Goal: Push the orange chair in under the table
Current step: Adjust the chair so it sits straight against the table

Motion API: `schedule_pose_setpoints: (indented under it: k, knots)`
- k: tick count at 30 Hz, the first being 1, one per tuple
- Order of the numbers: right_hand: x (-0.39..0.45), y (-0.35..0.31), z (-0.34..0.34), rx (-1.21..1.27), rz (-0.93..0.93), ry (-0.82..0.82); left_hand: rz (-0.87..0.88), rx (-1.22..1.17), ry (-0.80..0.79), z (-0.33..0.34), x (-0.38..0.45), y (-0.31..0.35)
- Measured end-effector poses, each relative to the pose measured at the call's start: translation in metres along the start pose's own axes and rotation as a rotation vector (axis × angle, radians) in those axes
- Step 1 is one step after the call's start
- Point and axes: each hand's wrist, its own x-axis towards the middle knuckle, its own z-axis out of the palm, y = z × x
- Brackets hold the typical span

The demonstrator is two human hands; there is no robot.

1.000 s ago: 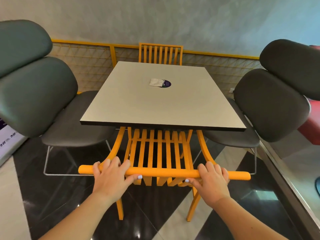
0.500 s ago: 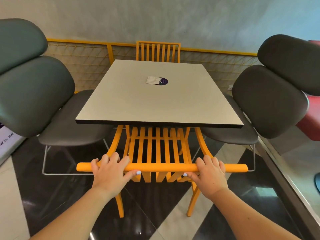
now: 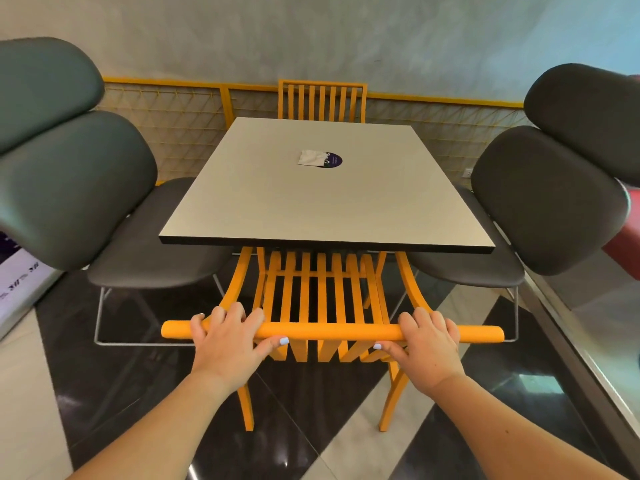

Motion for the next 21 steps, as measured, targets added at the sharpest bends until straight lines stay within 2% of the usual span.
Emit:
schedule_pose_setpoints:
  k: [11, 21]
  knots:
    - [-0.001, 0.008, -0.004, -0.032, 0.012, -0.035, 0.014, 0.008, 0.022, 0.004, 0.000, 0.007]
    - [-0.002, 0.001, -0.007, -0.035, 0.015, -0.040, -0.009, 0.039, -0.021, 0.000, -0.001, 0.006]
